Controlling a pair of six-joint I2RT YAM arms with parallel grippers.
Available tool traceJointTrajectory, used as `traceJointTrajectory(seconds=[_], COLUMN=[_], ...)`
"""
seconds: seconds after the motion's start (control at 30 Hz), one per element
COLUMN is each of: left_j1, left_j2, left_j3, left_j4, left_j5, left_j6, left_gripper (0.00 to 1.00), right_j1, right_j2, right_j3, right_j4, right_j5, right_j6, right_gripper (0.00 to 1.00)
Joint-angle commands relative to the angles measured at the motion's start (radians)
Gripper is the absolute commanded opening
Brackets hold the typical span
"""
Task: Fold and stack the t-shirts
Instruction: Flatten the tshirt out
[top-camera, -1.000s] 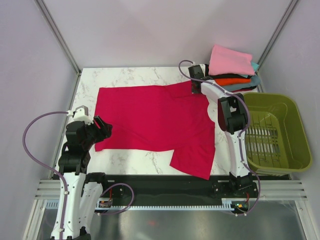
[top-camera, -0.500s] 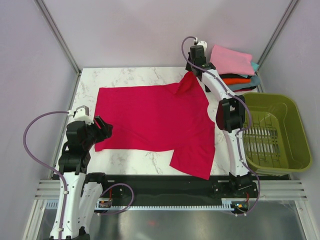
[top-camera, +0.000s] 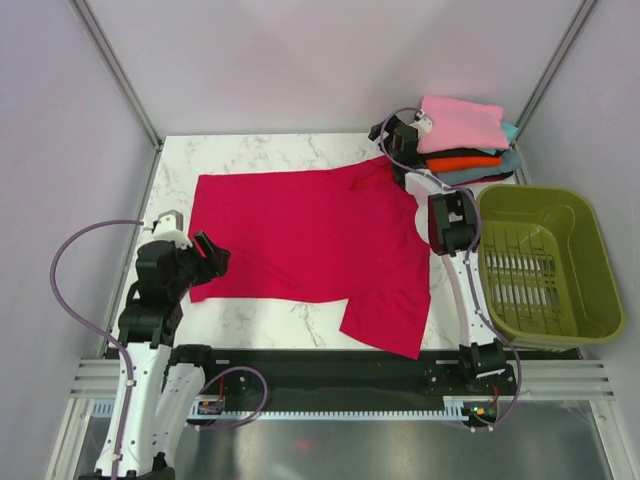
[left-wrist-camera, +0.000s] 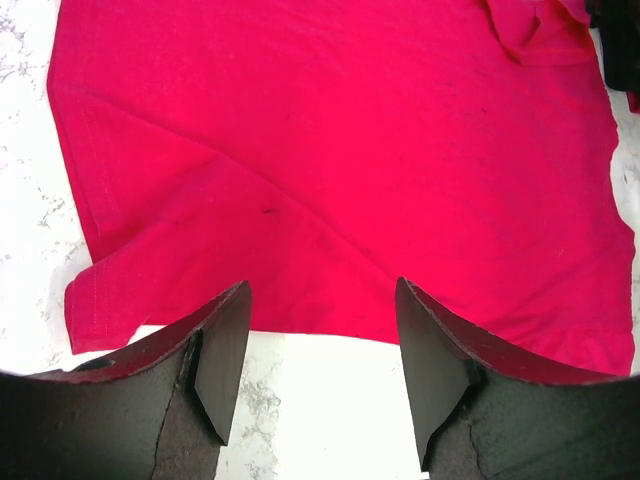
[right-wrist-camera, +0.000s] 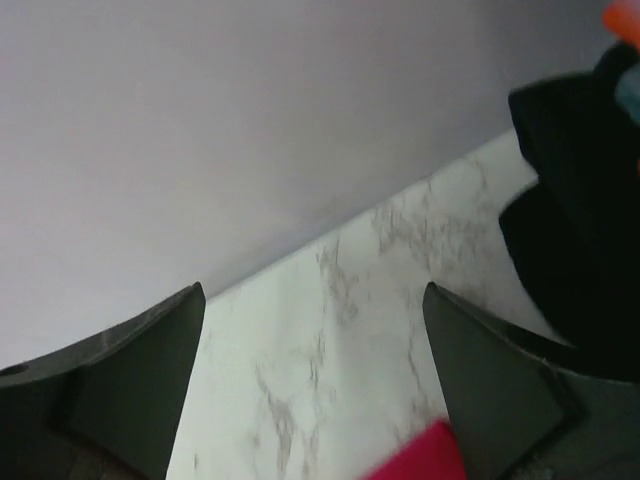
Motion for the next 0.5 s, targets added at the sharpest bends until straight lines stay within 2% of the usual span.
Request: traceJointTrajectory(seconds=[0.0, 0.17, 0.3, 0.47], left_j1=[-0.001, -0.001, -0.002, -0.01], left_j2=[-0.004, -0.021, -0.041, -0.072], left_j3=[0.001, -0.002, -0.003, -0.005], left_j4=[0.036, 0.039, 0.042, 0.047], left_j5=[-0.007, 0.001, 0.004, 0.006], left_j6=[-0.007, -0.007, -0.004, 0.002], left_gripper=[0.67, 0.67, 0.67, 0.67], right_j1=[0.043, 0.091, 0.149, 0.218], right_j2=[-0.31, -0.546, -0.638, -0.684], right_j3=[-0.18, -0.395, -0.477, -0.53], right_j4=[0.088, -0.041, -0.206, -0.404], right_j5=[-0.031, 0.007, 0.057, 0.093], right_j6=[-0.07, -0.274, -0.365, -0.361], right_gripper=[0.98, 0.98, 0.98, 0.98])
